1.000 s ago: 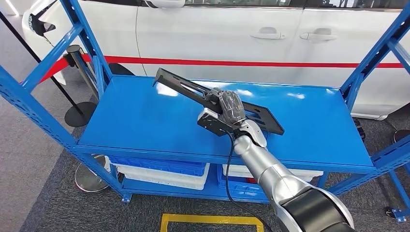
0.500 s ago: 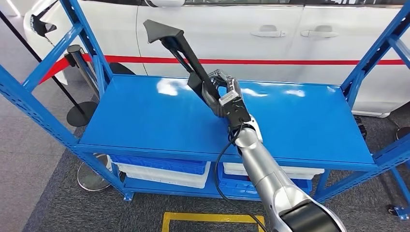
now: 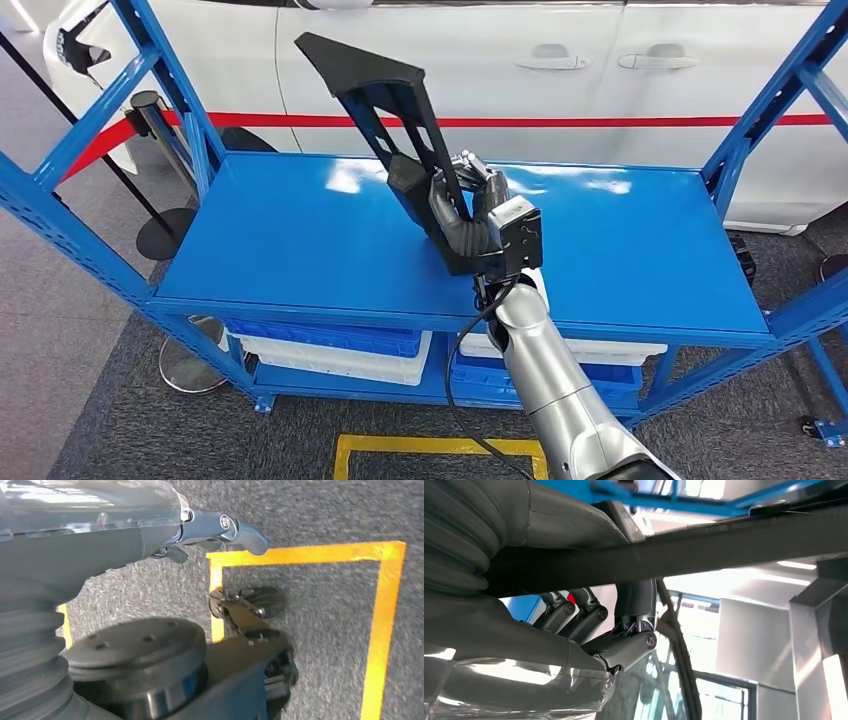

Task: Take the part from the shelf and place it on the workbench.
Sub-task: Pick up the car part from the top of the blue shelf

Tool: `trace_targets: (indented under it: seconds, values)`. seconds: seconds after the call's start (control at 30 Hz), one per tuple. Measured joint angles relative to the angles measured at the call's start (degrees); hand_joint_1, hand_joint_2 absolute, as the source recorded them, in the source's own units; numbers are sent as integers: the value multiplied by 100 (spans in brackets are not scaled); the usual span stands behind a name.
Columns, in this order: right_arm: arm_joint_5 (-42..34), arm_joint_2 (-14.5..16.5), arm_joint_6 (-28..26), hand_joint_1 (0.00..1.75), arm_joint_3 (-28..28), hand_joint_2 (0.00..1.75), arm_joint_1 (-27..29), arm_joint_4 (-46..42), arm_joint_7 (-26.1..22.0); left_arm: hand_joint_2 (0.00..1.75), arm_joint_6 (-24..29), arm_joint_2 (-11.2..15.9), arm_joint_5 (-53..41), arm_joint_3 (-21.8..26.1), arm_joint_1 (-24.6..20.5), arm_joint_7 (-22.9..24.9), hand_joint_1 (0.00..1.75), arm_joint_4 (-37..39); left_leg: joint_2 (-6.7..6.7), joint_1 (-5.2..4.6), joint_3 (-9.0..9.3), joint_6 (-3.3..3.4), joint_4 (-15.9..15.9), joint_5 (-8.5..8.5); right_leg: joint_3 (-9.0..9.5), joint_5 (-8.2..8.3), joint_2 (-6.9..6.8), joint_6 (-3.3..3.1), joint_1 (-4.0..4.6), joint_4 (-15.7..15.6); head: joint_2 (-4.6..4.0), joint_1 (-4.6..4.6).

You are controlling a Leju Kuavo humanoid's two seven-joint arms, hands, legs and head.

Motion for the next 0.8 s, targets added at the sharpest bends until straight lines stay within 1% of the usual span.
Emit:
trace_targets:
  seconds: [0.03, 0.07, 0.1, 0.13, 0.2, 0.23, 0.27, 0.3, 0.33, 0.37, 0.4, 0.43, 0.47, 0.53, 0.57, 0.6, 0.63, 0.67, 0.7, 0.73, 0.77, 0.8]
  values:
    - [-62, -8, 66, 175, -2, 175, 38, -133, 30, 175, 2, -2, 2, 1, 0, 10, 0, 0, -1, 10, 2, 29, -23, 26, -12, -5, -3, 34, -8, 15, 0, 0]
    - [-119, -14, 124, 175, -3, 175, 67, -257, 50, 175, 4, -3, 8, 1, -1, 16, 0, 0, -2, 22, 10, 62, -53, 54, -45, -50, -2, 65, -14, 78, 0, 2]
    - [-177, -21, 180, 175, -4, 175, 90, -377, 65, 175, 7, -5, 18, 2, -5, 19, 0, -1, -1, 36, 18, 91, -83, 80, -122, -156, 2, 93, -20, 237, 0, 4]
    - [-232, -31, 239, 175, -5, 175, 115, -487, 73, 175, 11, -8, 27, 2, -10, 21, 0, -1, 2, 52, 26, 111, -106, 100, -258, -324, 7, 118, -26, 523, 0, 6]
    - [-355, -48, 353, 175, -5, 175, 188, -695, 86, 175, 22, -12, 46, 4, -16, 22, 0, -1, -2, 49, 15, 125, -106, 99, -636, -685, 11, 155, -44, 1284, 0, 7]
    - [-427, -57, 423, 175, -5, 175, 234, -790, 102, 175, 30, -16, 56, 6, -14, 22, 0, 0, -7, 49, 14, 123, -103, 94, -788, -765, 10, 172, -57, 1571, 0, 7]
    - [-516, -64, 503, 175, -5, 175, 278, -887, 124, 175, 36, -20, 67, 7, -13, 22, 0, 0, -16, 51, 15, 116, -95, 85, -850, -728, 9, 185, -74, 1659, 0, 6]
    - [-619, -73, 595, 175, -5, 175, 313, -989, 145, 175, 41, -26, 76, 9, -12, 21, 0, 0, -29, 55, 18, 102, -81, 71, -799, -580, 8, 195, -94, 1515, 0, 7]
    - [-717, -80, 685, 175, -5, 175, 335, -1093, 164, 175, 43, -36, 82, 9, -13, 21, 0, 0, -40, 62, 22, 81, -55, 47, -647, -361, 6, 202, -113, 1173, 0, 6]
    - [-815, -85, 769, 175, -5, 175, 346, -1196, 172, 175, 46, -43, 85, 11, -15, 19, 0, 0, -49, 64, 16, 52, -18, 15, -462, -182, 8, 206, -128, 778, 0, 7]
    - [-917, -90, 860, 175, -5, 175, 352, -1293, 179, 175, 50, -49, 86, 15, -21, 14, 0, 1, -58, 58, 2, 16, 29, -19, -315, -59, 15, 191, -131, 453, 0, 7]
    - [-1021, -95, 953, 175, -4, 175, 370, -1388, 189, 175, 54, -53, 88, 21, -25, 8, 0, 1, -63, 51, -14, -19, 64, -46, -232, -12, 21, 165, -125, 256, 0, 5]
    - [-1129, -103, 1048, 175, -4, 175, 399, -1486, 203, 175, 57, -54, 90, 30, -27, 1, 0, 1, -67, 45, -29, -53, 82, -62, -211, -29, 28, 127, -109, 192, 0, 5]
    - [-1329, -120, 1220, 175, -4, 175, 462, -1692, 242, 175, 58, -57, 94, 44, -24, -5, 0, 0, -71, 57, -35, -117, 82, -82, -222, -39, 31, 38, -88, 191, 0, 4]
    - [-1405, -126, 1289, 175, -4, 175, 483, -1802, 257, 175, 58, -58, 95, 48, -23, -5, 0, 0, -68, 68, -43, -146, 117, -122, -215, -42, 28, -1, -89, 185, 0, 5]
    - [-1476, -128, 1356, 175, -4, 175, 496, -1911, 271, 175, 58, -60, 95, 51, -24, -5, 0, 0, -65, 75, -94, -171, 248, -213, -204, -44, 25, -39, -96, 177, 0, 3]
    - [-1543, -130, 1424, 175, -3, 175, 509, -2020, 284, 175, 59, -60, 95, 55, -27, -5, 0, -1, -61, 79, -211, -190, 512, -362, -191, -49, 20, -70, -100, 170, 0, 2]
    - [-1608, -131, 1487, 175, -3, 175, 528, -2120, 303, 175, 60, -60, 96, 61, -28, -4, 0, 0, -57, 80, -379, -203, 880, -541, -184, -59, 17, -93, -90, 170, 0, 1]
    - [-1665, -134, 1550, 175, -3, 175, 557, -2210, 327, 175, 60, -60, 98, 69, -27, -2, 0, 0, -56, 80, -588, -211, 1306, -714, -178, -68, 15, -112, -76, 171, 0, 0]
    - [-1718, -139, 1612, 175, -3, 175, 599, -2293, 350, 175, 60, -60, 99, 78, -23, 0, 0, -1, -55, 79, -769, -211, 1649, -817, -172, -76, 15, -124, -57, 172, 0, 1]
    - [-1764, -145, 1671, 175, -3, 175, 649, -2374, 367, 175, 60, -60, 101, 86, -17, 2, 0, -1, -55, 77, -865, -198, 1806, -814, -162, -83, 16, -135, -37, 173, 0, 1]
    - [-1810, -151, 1738, 175, -3, 175, 703, -2466, 374, 175, 60, -60, 102, 92, -13, 3, 0, -1, -55, 69, -855, -170, 1736, -700, -148, -90, 19, -145, -14, 173, 0, 1]
